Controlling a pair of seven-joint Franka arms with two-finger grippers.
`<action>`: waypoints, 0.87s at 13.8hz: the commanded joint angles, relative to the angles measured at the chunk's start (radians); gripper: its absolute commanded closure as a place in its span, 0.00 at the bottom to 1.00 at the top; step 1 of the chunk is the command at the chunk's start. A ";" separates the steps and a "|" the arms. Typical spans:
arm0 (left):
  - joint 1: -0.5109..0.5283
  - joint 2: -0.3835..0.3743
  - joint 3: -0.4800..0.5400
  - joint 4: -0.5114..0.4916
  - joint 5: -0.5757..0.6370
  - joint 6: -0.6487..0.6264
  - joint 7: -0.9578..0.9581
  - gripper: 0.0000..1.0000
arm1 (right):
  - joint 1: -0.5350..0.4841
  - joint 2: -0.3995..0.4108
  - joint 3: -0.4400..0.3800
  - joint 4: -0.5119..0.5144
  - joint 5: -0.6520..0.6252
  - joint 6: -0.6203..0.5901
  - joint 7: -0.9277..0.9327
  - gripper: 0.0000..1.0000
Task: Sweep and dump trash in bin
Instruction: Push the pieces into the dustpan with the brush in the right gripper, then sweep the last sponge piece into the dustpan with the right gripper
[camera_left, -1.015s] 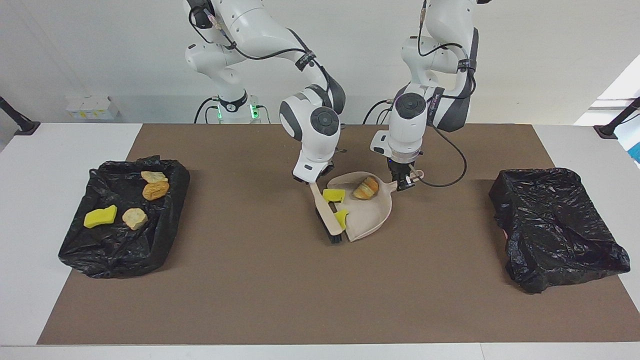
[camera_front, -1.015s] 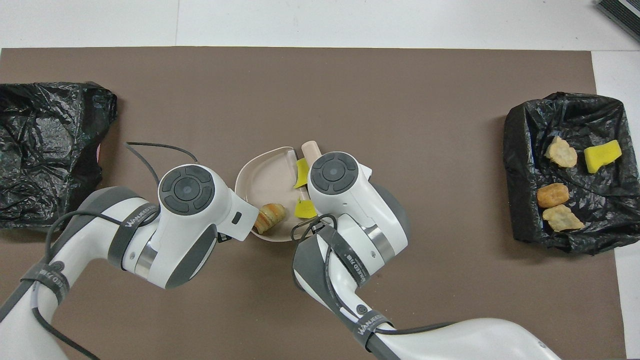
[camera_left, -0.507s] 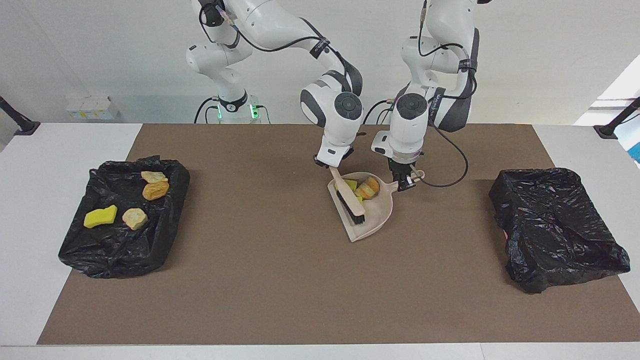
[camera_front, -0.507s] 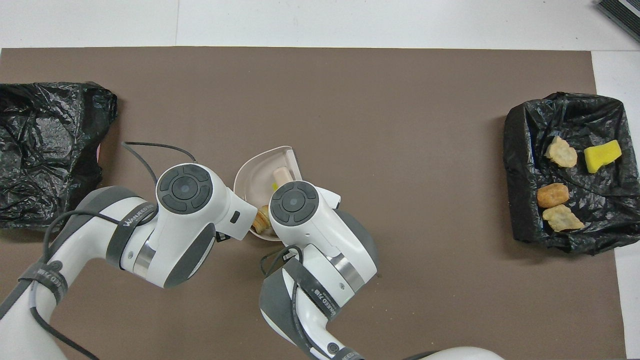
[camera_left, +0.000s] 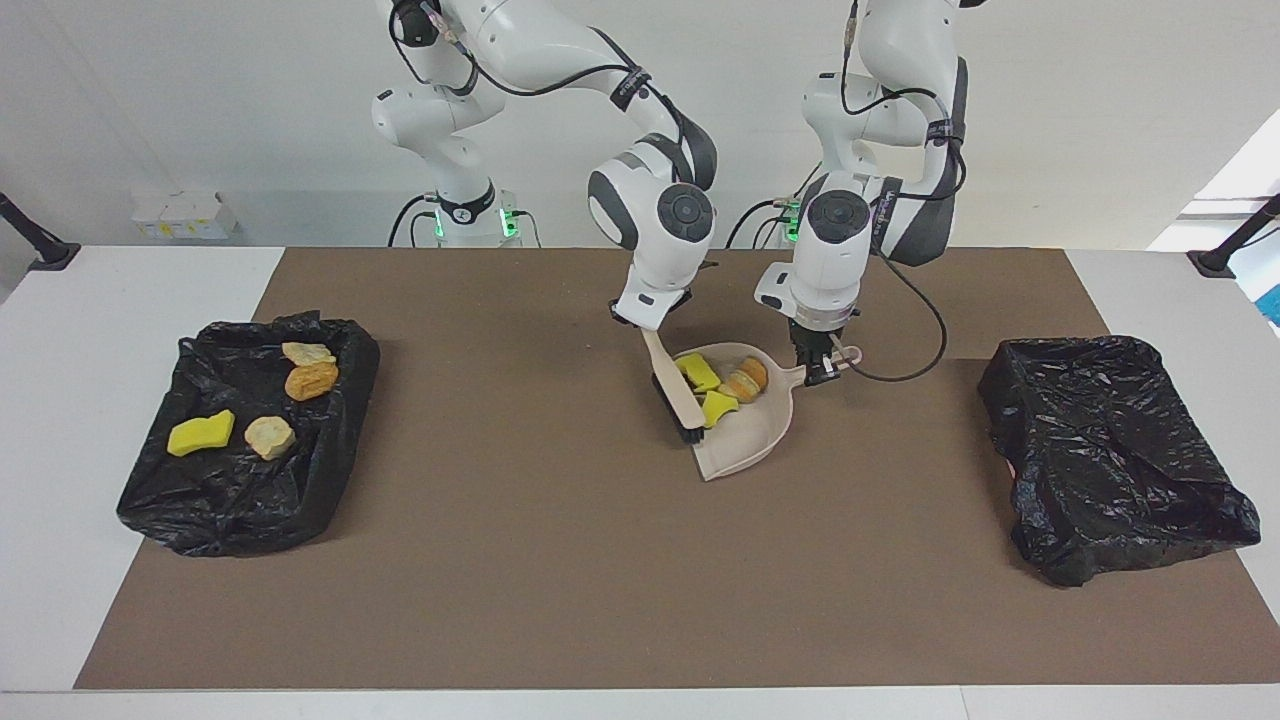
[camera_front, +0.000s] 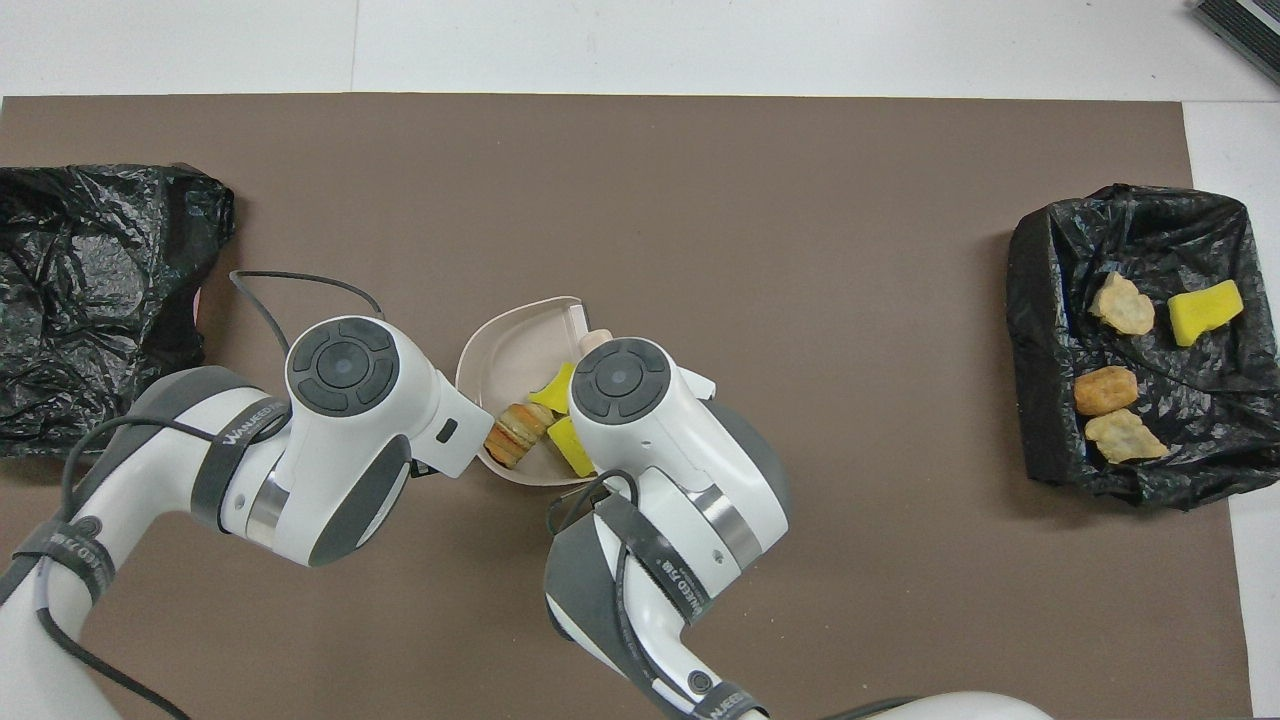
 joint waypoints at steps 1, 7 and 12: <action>0.041 -0.009 -0.004 -0.013 0.018 0.014 0.068 1.00 | -0.048 -0.055 0.010 -0.009 0.016 -0.020 0.006 1.00; 0.064 0.017 -0.004 0.020 0.018 0.004 0.148 1.00 | -0.070 -0.116 0.007 -0.020 0.031 -0.086 0.082 1.00; 0.052 0.003 -0.004 -0.003 0.017 0.000 0.129 1.00 | -0.047 -0.116 0.015 -0.014 0.102 -0.047 0.131 1.00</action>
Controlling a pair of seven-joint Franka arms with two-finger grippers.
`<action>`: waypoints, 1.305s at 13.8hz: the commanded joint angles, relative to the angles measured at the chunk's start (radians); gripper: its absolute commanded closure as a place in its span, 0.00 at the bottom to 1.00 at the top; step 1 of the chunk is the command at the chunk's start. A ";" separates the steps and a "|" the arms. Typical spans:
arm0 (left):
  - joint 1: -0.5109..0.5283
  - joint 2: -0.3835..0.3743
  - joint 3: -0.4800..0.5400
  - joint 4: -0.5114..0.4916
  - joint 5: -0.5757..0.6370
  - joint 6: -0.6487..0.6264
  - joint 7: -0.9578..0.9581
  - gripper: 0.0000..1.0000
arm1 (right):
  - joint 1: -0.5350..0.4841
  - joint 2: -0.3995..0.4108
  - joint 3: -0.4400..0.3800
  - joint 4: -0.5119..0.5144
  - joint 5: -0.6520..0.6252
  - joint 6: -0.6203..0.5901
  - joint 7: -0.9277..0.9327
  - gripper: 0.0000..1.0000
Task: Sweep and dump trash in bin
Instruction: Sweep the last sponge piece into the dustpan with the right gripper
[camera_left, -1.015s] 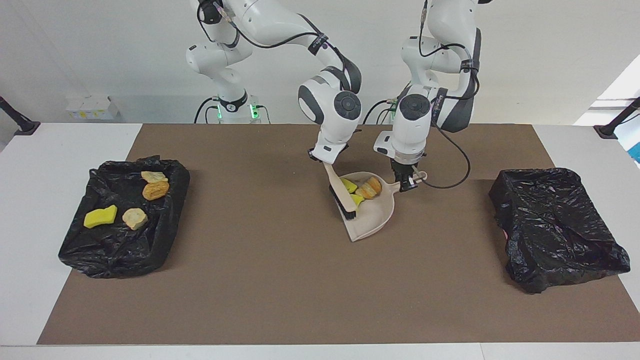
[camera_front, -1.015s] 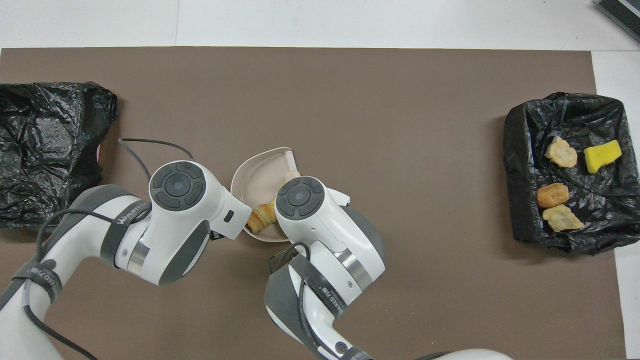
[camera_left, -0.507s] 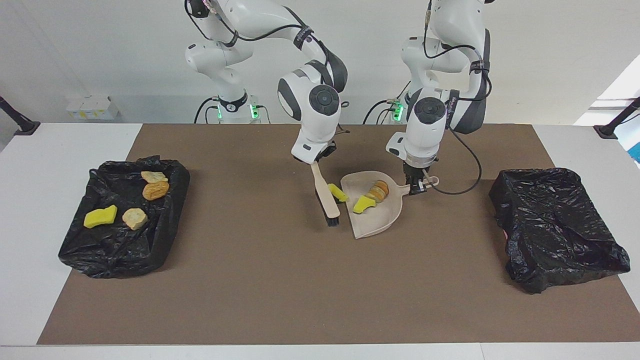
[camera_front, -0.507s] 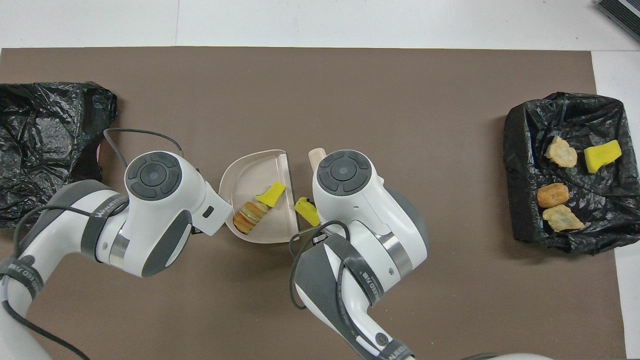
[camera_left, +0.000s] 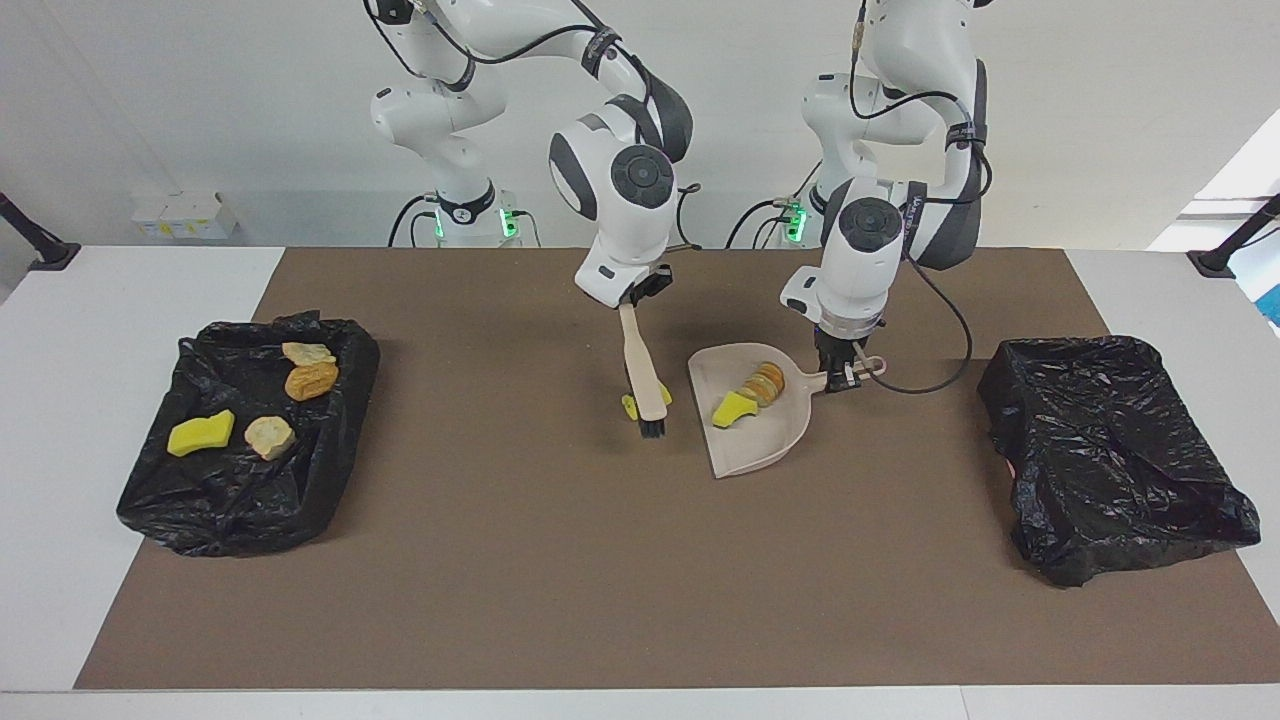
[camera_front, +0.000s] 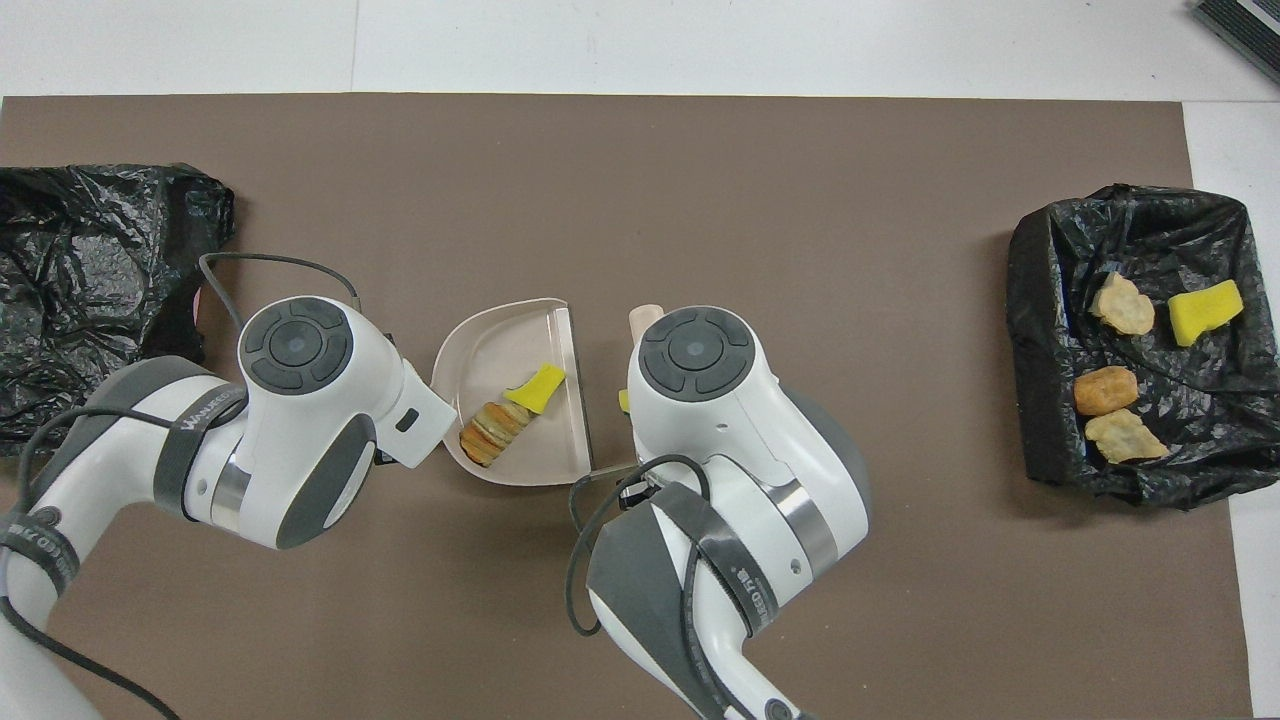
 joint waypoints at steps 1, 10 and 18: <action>-0.004 -0.004 -0.004 -0.017 0.015 0.000 -0.012 1.00 | 0.019 -0.015 0.006 -0.009 0.048 0.060 0.029 1.00; -0.003 -0.012 -0.004 -0.029 0.015 0.000 -0.012 1.00 | 0.133 0.035 0.004 -0.049 0.208 0.335 0.162 1.00; 0.002 -0.012 -0.004 -0.028 0.015 0.002 -0.011 1.00 | 0.127 -0.055 0.000 -0.181 0.053 0.163 0.151 1.00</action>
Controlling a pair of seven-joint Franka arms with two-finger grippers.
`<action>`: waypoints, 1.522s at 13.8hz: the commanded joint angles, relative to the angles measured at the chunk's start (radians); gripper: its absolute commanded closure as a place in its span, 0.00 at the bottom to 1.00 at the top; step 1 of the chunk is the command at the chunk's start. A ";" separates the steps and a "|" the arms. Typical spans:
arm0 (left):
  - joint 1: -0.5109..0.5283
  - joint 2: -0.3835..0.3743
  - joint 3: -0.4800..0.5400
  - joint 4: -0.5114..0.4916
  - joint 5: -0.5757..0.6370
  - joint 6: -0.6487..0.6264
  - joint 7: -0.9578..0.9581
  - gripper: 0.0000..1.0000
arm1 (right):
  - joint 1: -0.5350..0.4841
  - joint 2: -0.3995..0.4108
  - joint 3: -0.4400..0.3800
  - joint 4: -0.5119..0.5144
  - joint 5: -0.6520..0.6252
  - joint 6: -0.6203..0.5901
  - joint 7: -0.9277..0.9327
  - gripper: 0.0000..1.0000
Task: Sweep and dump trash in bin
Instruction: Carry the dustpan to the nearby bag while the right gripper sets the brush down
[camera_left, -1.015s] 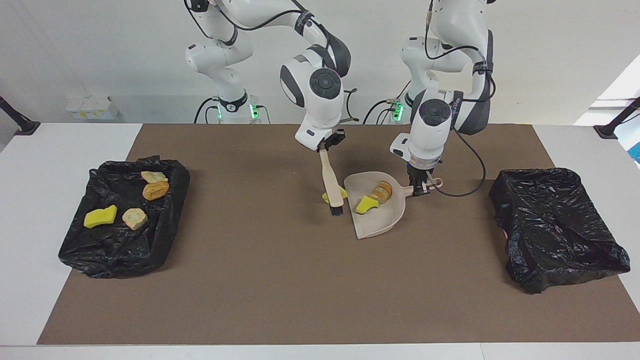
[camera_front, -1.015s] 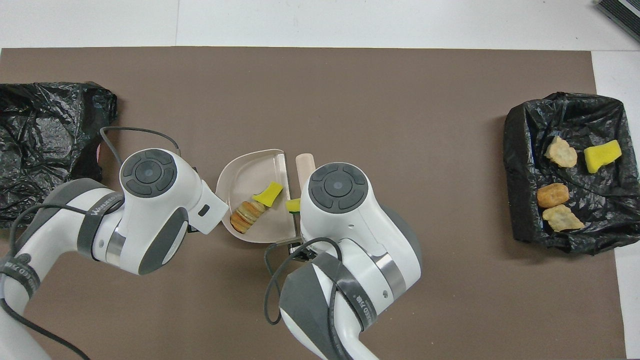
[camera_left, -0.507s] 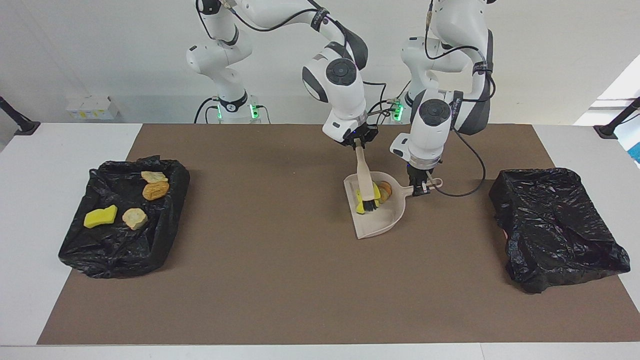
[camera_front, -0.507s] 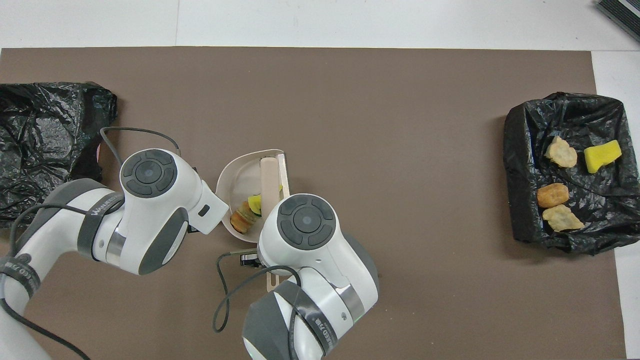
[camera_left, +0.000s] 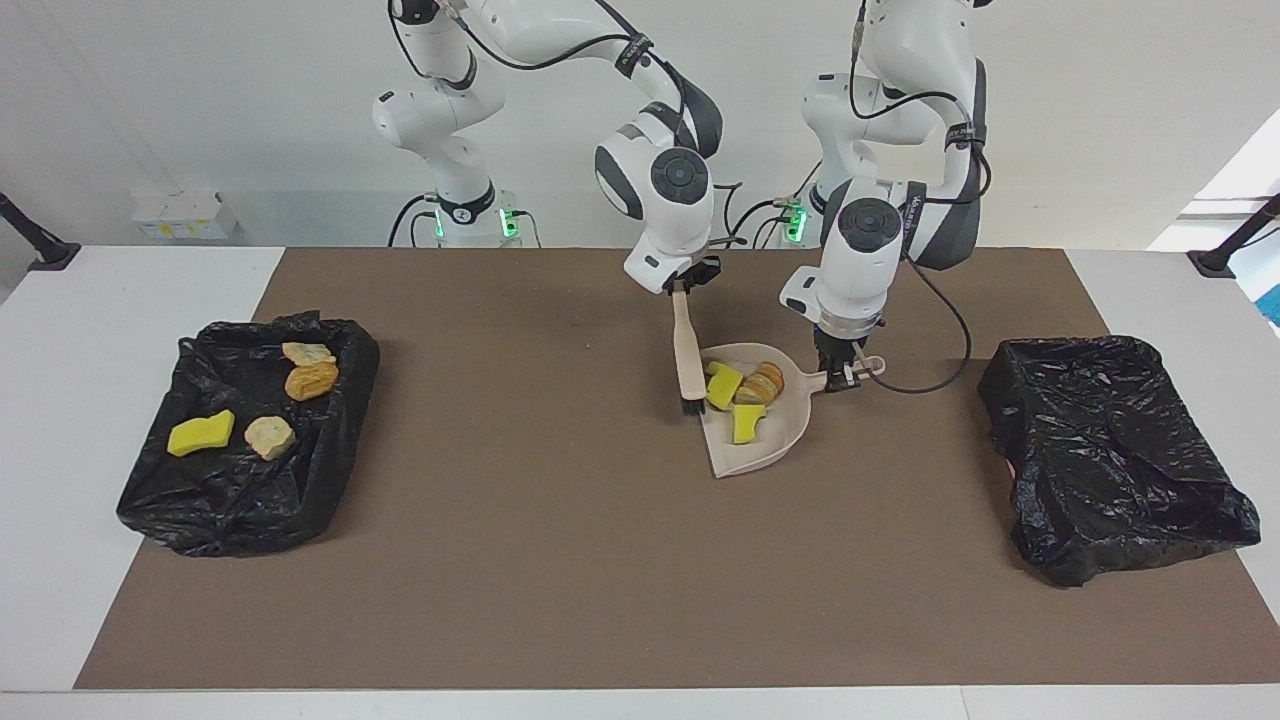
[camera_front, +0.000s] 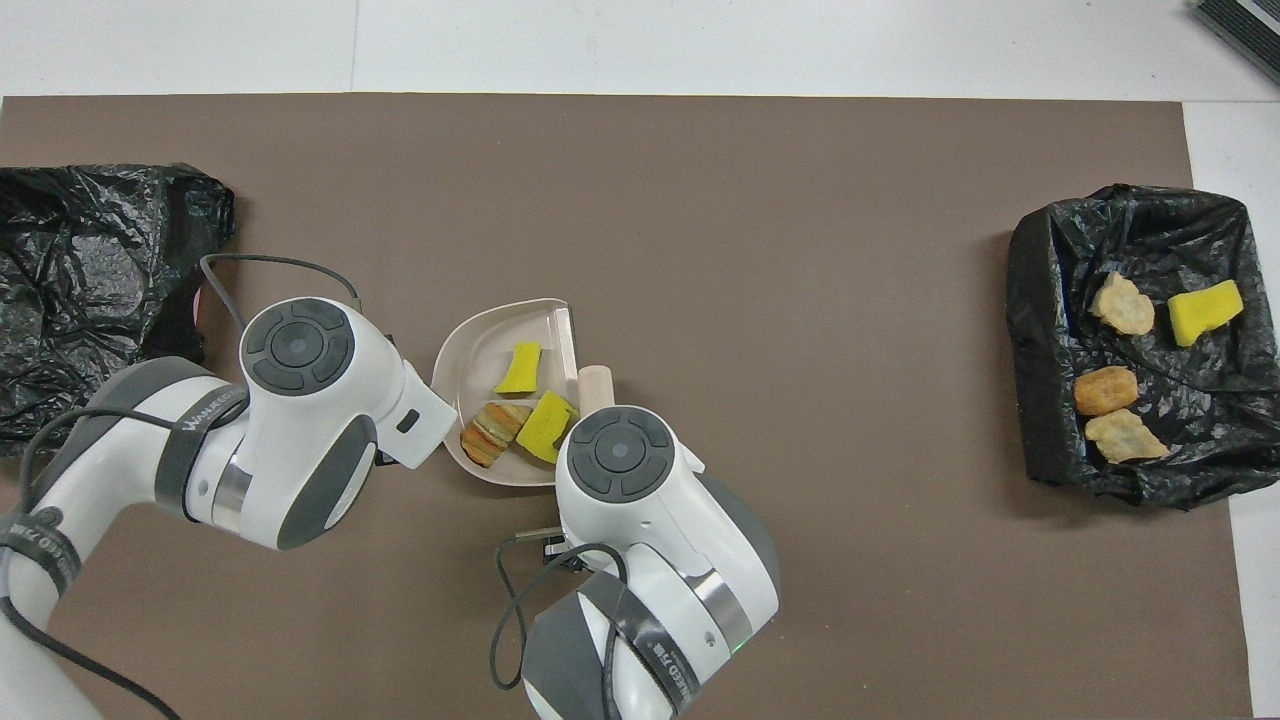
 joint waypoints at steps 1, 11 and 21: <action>0.002 -0.010 -0.003 -0.024 0.015 0.002 -0.008 1.00 | -0.011 -0.056 0.009 -0.058 -0.070 -0.028 -0.007 1.00; 0.116 -0.001 0.000 0.183 0.015 -0.116 0.159 1.00 | -0.017 -0.059 0.016 -0.076 -0.059 -0.072 0.038 1.00; 0.544 0.098 0.000 0.529 -0.079 -0.285 0.396 1.00 | 0.149 -0.080 0.016 -0.214 0.065 0.149 0.181 1.00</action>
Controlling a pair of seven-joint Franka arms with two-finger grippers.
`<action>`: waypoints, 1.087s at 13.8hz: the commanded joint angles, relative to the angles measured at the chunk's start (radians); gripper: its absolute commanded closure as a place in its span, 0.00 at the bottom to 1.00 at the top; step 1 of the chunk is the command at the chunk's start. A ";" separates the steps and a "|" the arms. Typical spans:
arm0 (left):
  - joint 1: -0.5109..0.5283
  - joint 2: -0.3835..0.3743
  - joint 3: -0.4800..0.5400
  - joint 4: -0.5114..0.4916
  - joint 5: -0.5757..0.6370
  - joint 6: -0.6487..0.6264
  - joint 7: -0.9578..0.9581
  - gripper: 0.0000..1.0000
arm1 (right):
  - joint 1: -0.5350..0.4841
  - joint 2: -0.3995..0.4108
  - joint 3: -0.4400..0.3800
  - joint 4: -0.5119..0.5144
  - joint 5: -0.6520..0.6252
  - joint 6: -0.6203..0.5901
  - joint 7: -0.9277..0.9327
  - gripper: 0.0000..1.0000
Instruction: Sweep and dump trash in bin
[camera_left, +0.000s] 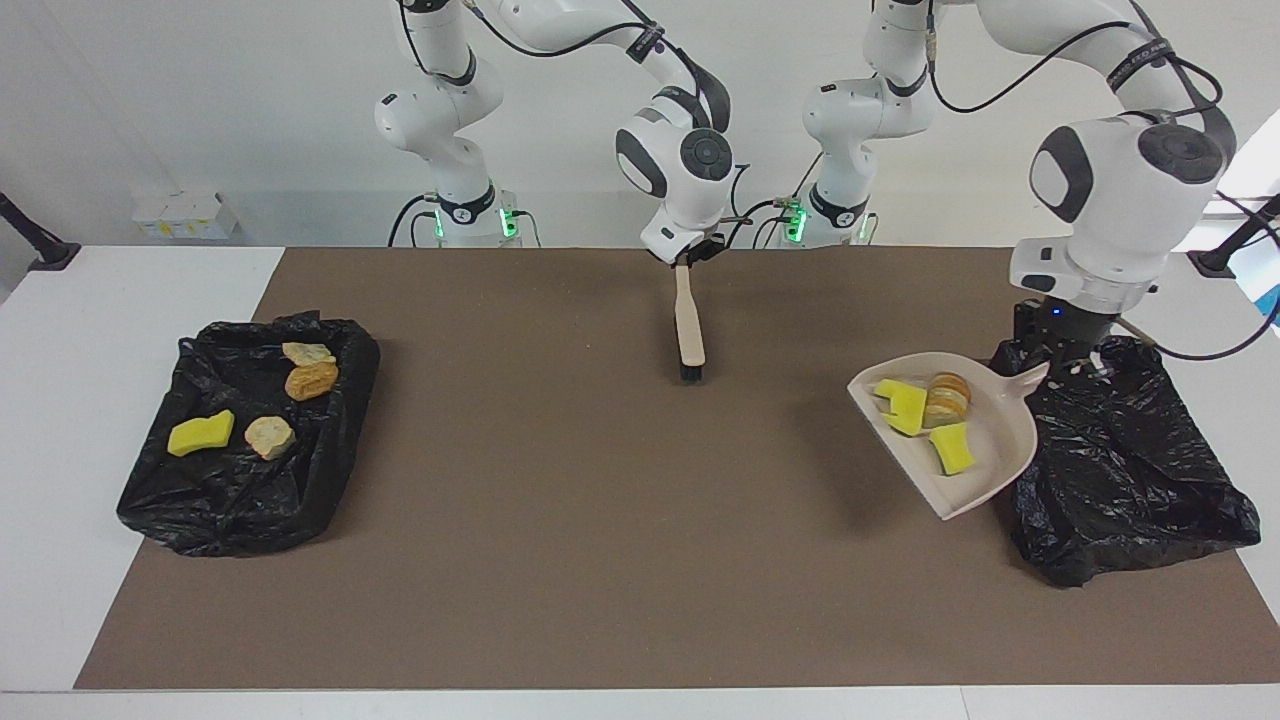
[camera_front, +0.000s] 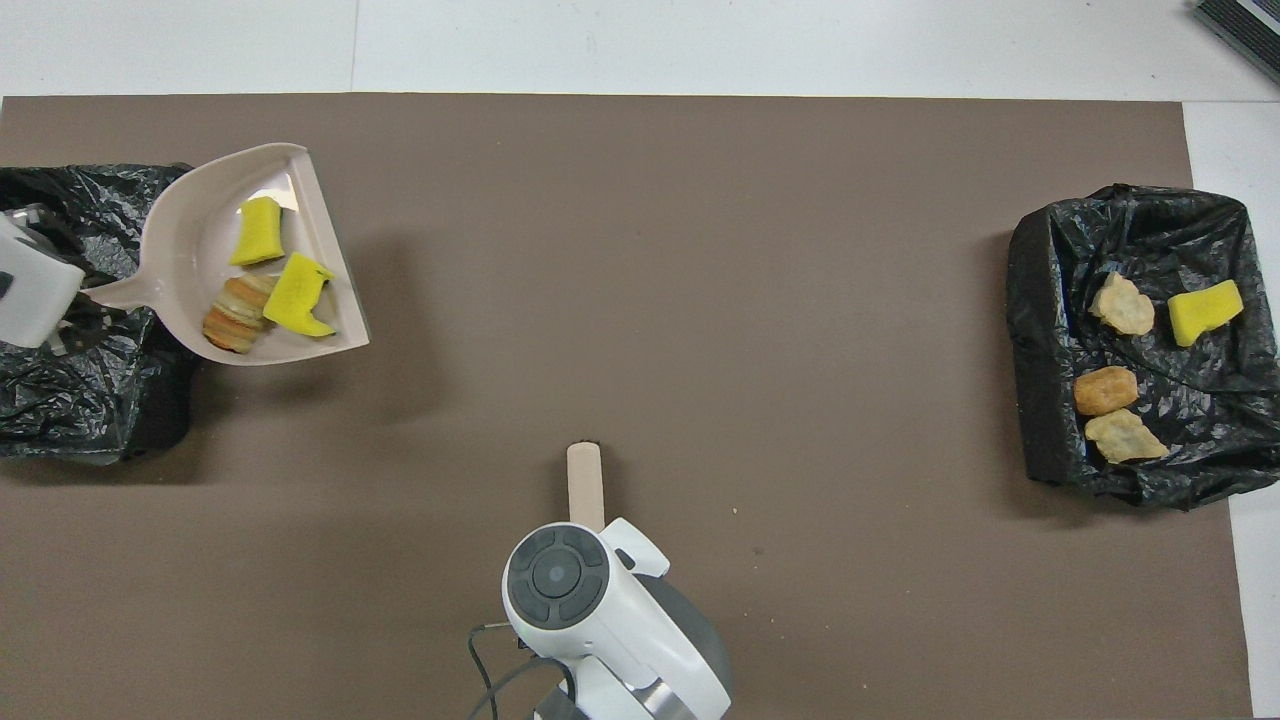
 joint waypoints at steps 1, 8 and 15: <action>0.121 0.116 -0.013 0.209 -0.043 -0.122 0.107 1.00 | 0.006 -0.049 0.000 -0.072 0.023 0.039 0.014 1.00; 0.284 0.238 -0.010 0.432 0.083 -0.140 0.328 1.00 | -0.040 -0.035 -0.008 0.060 0.005 -0.071 0.020 0.00; 0.260 0.275 -0.013 0.404 0.537 0.023 0.394 1.00 | -0.223 -0.052 -0.012 0.212 -0.087 -0.237 -0.160 0.00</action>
